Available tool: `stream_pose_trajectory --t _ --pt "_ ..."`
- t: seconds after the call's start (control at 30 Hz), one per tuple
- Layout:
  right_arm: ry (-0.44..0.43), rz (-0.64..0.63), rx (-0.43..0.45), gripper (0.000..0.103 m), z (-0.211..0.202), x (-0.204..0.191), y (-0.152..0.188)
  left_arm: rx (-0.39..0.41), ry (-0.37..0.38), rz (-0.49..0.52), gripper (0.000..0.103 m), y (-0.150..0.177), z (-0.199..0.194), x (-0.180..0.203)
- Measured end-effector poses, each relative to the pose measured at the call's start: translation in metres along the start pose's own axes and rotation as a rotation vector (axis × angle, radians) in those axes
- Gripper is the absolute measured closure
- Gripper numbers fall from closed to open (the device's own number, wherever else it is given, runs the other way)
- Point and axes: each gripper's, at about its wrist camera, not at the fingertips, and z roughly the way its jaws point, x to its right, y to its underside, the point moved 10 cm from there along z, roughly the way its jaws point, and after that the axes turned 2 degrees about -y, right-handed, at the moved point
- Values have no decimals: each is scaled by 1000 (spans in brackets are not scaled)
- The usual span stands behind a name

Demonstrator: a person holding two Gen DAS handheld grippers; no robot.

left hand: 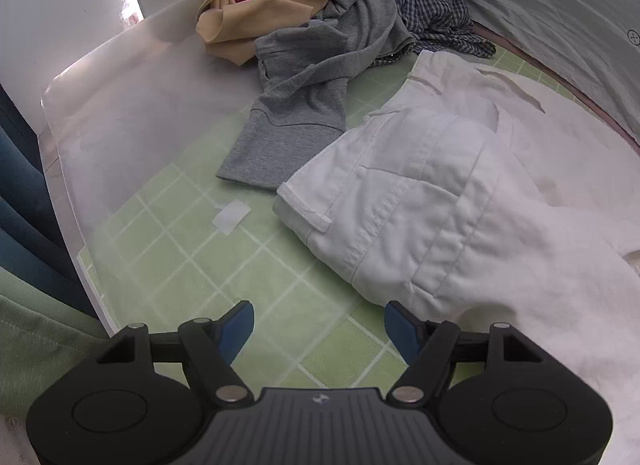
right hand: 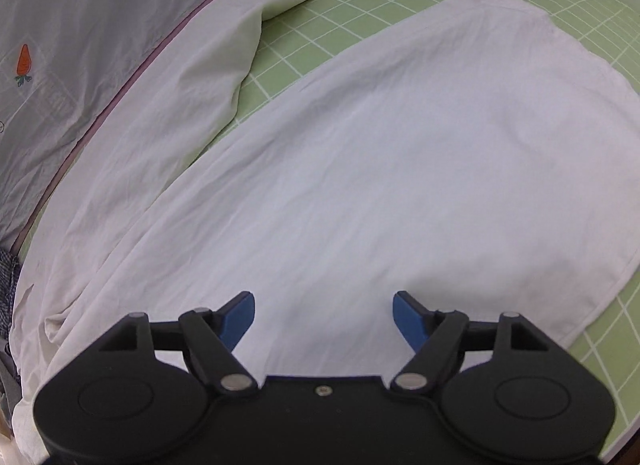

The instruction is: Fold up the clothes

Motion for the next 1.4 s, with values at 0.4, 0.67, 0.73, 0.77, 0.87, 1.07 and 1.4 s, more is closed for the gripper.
stream_pose_trajectory --t 0.4,0.67,0.73,0.77,0.87,1.07,1.4 --pt "125 200 90 24 -14 23 51 -65 211 -182 40 -37 42 -10" --pt "228 199 114 22 -25 27 65 -85 293 -326 29 -40 52 -19" --pt "237 209 121 22 -29 32 69 -88 321 -365 28 -41 52 -20" --pt "240 213 121 22 -28 33 69 -90 336 -382 28 -42 52 -21" --pt "249 228 119 22 -26 38 71 -92 347 -378 28 -44 53 -18" --pt "238 227 106 22 -19 35 75 -90 347 -372 28 -48 54 -11" --pt "299 187 125 20 -14 33 68 -82 327 -360 28 -53 57 5"
